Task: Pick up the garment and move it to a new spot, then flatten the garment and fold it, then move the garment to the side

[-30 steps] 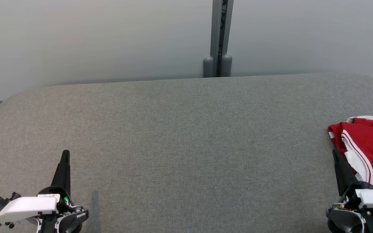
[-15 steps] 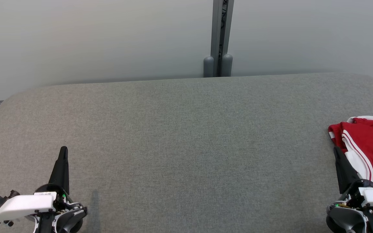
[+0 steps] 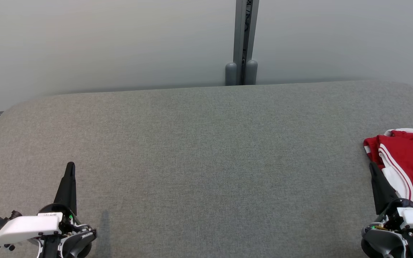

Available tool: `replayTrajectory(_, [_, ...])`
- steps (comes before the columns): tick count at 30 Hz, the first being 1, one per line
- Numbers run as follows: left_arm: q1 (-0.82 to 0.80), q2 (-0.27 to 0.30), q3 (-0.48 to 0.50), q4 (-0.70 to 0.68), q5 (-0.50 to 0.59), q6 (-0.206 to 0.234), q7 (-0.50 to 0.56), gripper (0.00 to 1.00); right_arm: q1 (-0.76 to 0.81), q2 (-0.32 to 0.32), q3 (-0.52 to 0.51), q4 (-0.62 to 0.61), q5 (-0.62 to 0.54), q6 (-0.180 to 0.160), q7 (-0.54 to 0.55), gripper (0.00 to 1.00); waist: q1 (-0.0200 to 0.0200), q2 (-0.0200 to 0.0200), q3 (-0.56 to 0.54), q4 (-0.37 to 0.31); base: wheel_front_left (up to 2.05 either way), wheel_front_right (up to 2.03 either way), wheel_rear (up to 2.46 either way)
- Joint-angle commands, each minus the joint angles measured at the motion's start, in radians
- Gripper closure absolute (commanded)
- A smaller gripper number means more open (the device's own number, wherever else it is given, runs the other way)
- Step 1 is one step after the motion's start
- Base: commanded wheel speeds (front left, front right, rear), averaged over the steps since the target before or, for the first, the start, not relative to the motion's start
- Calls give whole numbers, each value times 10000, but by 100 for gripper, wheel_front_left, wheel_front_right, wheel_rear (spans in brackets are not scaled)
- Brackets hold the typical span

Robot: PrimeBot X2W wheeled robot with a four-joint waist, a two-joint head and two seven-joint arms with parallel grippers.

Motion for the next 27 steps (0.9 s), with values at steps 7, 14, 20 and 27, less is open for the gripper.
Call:
replayTrajectory(7, [-150,52,40,-30,-14,-42,33,100,-88,-92,-11,-31,25,4,34,100,0,0,0,0,0,0,0])
replayTrajectory(14, [-150,52,40,-31,-14,-42,33,100,-88,-92,-11,-31,25,4,34,100,0,0,0,0,0,0,0])
replayTrajectory(20, [-150,53,40,-31,-14,-42,33,100,-88,-92,-10,-31,25,4,34,100,0,0,0,0,0,0,0])
replayTrajectory(27, [-150,53,40,-31,-14,-42,33,100,-88,-92,-10,-31,26,4,34,100,0,0,0,0,0,0,0])
